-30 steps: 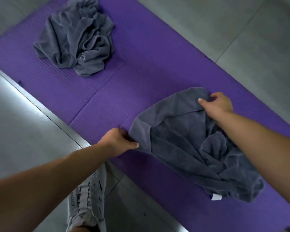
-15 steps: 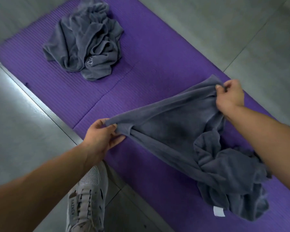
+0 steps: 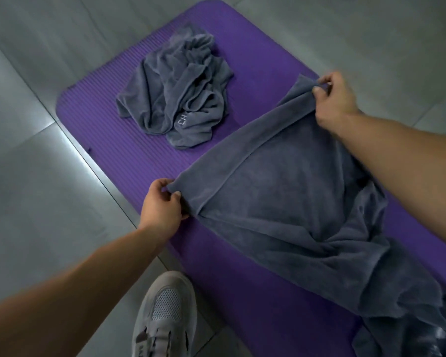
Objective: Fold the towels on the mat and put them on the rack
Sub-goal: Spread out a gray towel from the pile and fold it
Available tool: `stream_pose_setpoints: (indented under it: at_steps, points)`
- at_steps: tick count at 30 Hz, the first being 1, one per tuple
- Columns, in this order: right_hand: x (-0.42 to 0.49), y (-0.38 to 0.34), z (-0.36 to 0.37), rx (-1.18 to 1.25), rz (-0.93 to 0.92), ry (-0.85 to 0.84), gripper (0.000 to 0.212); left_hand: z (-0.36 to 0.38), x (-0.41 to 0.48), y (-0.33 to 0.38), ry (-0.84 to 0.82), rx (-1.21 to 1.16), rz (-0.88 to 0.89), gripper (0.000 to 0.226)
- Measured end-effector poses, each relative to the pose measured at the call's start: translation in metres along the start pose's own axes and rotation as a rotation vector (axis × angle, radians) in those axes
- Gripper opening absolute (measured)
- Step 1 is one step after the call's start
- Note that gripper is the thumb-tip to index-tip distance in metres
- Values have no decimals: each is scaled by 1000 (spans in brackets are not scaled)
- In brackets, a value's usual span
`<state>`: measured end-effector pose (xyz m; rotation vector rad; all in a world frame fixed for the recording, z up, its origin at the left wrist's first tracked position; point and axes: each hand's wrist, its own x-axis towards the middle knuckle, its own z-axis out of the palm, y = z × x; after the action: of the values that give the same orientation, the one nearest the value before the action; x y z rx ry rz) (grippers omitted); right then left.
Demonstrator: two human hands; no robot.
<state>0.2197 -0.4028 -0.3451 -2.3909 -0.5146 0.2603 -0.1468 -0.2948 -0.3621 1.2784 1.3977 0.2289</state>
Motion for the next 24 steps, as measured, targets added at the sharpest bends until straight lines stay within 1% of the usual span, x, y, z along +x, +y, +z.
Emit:
stream_pose_setpoints:
  at_steps: [2,5,6,7,8,9,11,14,15,17,20,24]
  points:
    - [1,0,12,-21,28,-67,43,-3,2,3,8,226,72,29]
    - [-10,26,15,-114,103,-137,67,0,-3,13,23,549,195,57]
    - [-17,37,10,-128,119,-129,70,2,-6,17,34,665,257,64]
    - [-26,47,4,-126,127,-108,70,7,-11,23,34,763,341,64]
    - [-36,56,-4,-109,134,-85,67,12,-14,27,6,816,428,60]
    - [-48,65,-14,-93,147,-72,63,19,-18,32,-51,835,503,54]
    - [-72,81,-34,-92,203,-85,51,37,-23,38,-217,815,593,39]
    - [-96,109,-63,-106,304,-177,27,69,-32,47,-445,795,694,26]
    - [-101,118,-72,-116,336,-222,24,80,-35,51,-505,802,718,24]
    - [-108,130,-89,-153,373,-278,25,103,-39,58,-606,830,756,22]
    - [-114,142,-114,-179,421,-267,30,143,-43,74,-720,860,814,23]
    - [-127,160,-131,-64,571,-355,28,205,-46,91,-835,908,949,24]
